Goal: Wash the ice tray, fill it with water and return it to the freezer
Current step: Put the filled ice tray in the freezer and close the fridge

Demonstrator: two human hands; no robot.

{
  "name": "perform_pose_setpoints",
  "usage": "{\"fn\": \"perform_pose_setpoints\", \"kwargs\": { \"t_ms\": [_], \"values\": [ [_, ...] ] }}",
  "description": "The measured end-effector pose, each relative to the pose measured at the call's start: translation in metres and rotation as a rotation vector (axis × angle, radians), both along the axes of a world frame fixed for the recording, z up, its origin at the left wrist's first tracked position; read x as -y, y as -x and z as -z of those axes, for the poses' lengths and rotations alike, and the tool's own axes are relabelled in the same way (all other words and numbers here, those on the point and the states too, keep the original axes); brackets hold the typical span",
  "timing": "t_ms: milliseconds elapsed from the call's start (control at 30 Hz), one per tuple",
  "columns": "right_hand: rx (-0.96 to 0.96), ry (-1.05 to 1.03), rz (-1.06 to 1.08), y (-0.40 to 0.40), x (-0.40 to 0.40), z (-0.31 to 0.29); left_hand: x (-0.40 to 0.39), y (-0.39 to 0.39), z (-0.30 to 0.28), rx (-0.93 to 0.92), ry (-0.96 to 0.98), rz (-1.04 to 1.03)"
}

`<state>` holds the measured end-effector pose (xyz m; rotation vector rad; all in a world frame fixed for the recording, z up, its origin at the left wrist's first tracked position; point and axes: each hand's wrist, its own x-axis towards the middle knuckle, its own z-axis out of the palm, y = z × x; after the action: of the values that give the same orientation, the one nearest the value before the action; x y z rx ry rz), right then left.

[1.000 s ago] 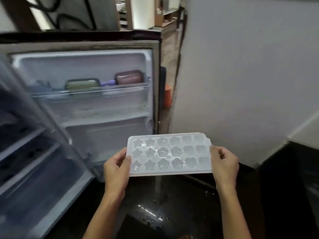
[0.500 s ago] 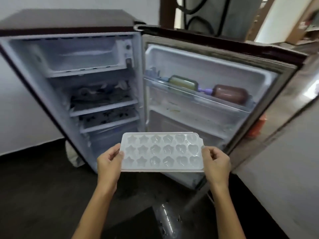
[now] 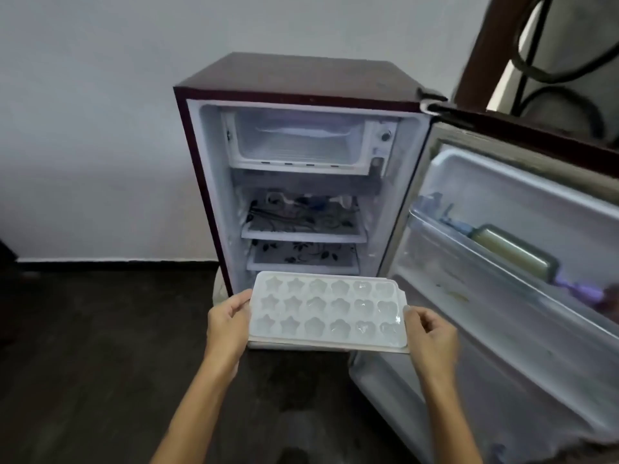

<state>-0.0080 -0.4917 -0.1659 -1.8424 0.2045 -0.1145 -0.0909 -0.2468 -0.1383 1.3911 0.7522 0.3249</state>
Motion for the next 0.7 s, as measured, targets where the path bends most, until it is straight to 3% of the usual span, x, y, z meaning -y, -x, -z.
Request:
{"fn": "perform_pose_setpoints", "kwargs": {
  "t_ms": [367,700],
  "values": [
    [0.09,-0.078,-0.08,-0.146,-0.093,-0.022,-0.092,-0.14,-0.032,0.093,-0.168,-0.017],
    [0.177,0.014,-0.254,-0.289,-0.14,-0.045,-0.164,-0.283,-0.043,0.044,-0.339,-0.013]
  ]
}}
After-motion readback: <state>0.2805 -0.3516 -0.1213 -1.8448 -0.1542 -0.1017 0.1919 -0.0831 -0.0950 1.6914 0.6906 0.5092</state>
